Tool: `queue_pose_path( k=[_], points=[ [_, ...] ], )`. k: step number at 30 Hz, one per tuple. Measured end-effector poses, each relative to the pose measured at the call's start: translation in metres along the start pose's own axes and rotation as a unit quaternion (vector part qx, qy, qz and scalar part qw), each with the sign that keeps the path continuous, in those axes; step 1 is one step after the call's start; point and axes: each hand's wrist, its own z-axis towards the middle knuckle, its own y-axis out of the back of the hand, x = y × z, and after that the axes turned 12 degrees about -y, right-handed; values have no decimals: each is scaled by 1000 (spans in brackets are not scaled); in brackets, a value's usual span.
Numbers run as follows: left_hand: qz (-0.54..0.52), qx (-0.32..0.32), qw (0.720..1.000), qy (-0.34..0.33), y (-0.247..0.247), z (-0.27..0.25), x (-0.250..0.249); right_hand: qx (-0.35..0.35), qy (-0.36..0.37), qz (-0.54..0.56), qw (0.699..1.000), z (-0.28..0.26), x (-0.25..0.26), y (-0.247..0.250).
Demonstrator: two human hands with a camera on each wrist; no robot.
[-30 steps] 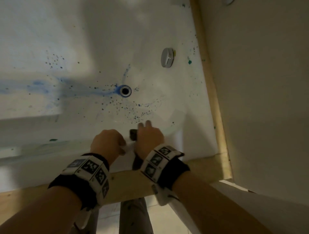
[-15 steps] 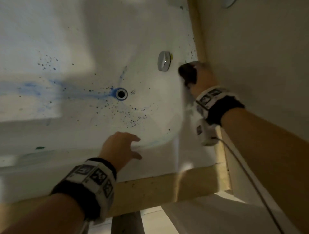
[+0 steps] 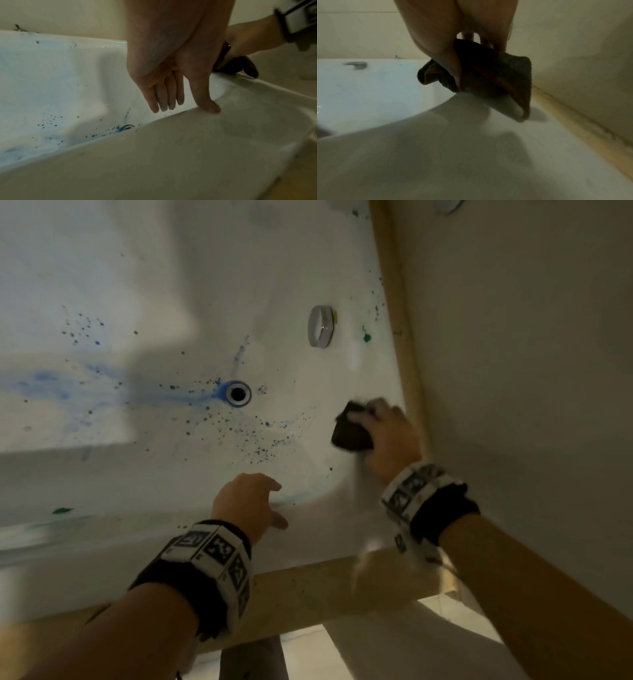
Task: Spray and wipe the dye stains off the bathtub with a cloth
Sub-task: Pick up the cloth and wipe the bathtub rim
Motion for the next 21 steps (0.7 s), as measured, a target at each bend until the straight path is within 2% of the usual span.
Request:
queue_pose_path(
  k=[4,7,9,10,12,13,14,17,21],
  points=[
    [19,-20,1000,2,1,-10,0,87,58,-24,994,-46,27,-21],
    [37,-40,998,9,7,-21,12,143,64,49,986,-58,56,-25],
    [27,-51,998,25,14,-30,27,147,19,185,971,-54,73,-15],
    [19,-57,998,32,18,-35,36,136,-29,274,952,-48,80,-7],
    [2,-70,997,45,28,-45,54,122,-137,425,886,-31,90,8],
    [-6,-80,995,52,33,-51,64,110,-171,459,865,-21,93,13],
    [-13,-94,994,57,37,-57,73,95,-187,458,864,-11,96,17],
    [-26,-141,987,67,53,-81,96,75,-181,398,896,4,110,31],
    [-49,-180,980,67,86,-119,116,85,-151,344,923,-11,155,54]
  ],
)
